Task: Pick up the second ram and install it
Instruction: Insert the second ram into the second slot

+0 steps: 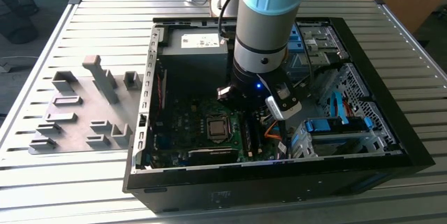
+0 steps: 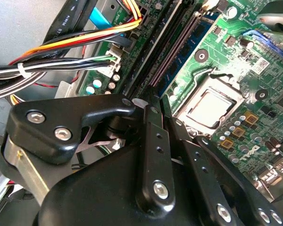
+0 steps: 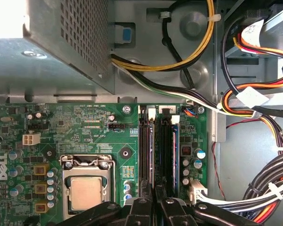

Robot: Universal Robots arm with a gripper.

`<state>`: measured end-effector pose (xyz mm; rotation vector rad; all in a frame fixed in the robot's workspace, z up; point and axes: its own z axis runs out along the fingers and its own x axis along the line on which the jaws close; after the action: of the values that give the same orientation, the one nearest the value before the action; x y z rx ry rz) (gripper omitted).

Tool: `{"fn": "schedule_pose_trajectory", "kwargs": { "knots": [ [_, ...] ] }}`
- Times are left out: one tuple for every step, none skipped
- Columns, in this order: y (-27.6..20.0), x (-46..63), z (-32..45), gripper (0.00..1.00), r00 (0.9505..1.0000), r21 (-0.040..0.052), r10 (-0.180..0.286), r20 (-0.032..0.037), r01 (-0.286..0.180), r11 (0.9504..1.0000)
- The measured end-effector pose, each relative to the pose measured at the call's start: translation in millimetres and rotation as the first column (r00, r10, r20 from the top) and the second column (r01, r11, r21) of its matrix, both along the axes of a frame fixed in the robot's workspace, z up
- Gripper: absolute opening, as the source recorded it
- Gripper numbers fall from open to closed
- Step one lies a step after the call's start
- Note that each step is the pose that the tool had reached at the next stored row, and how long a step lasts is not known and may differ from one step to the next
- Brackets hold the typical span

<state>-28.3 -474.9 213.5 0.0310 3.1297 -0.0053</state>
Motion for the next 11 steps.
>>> {"fn": "schedule_pose_trajectory", "kwargs": {
  "knots": [
    [0.0,0.0,0.0,0.14,1.0,0.0,0.0,0.0,0.0,1.0],
    [0.1,0.0,-0.1,0.14,1.0,0.0001,0.0,0.0001,0.0,1.0],
    [0.2,0.0,-0.1,0.14,1.0,0.0002,0.0,0.0001,0.0,1.0],
    [0.3,0.0,0.1,0.14,1.0,0.0001,0.0,0.0001,0.0,1.0],
    [0.3,0.0,0.1,0.14,1.0,0.0003,0.0,0.0001,0.0,1.0],
    [0.4,0.0,0.2,0.14,1.0,0.0003,0.0,0.0001,0.0,1.0],
    [0.4,0.0,0.3,0.14,1.0,0.0002,0.0,0.0001,0.0,1.0],
    [0.4,0.0,0.3,0.14,1.0,0.0002,0.0,0.0001,0.0,1.0],
    [0.4,0.0,0.4,0.14,1.0,0.0002,0.001,0.0001,-0.001,1.0],
    [0.5,0.0,0.4,0.14,1.0,0.0002,0.002,0.0001,-0.002,1.0],
    [0.5,0.0,0.4,0.14,1.0,0.0002,0.004,0.0001,-0.004,1.0]
  ]
}}
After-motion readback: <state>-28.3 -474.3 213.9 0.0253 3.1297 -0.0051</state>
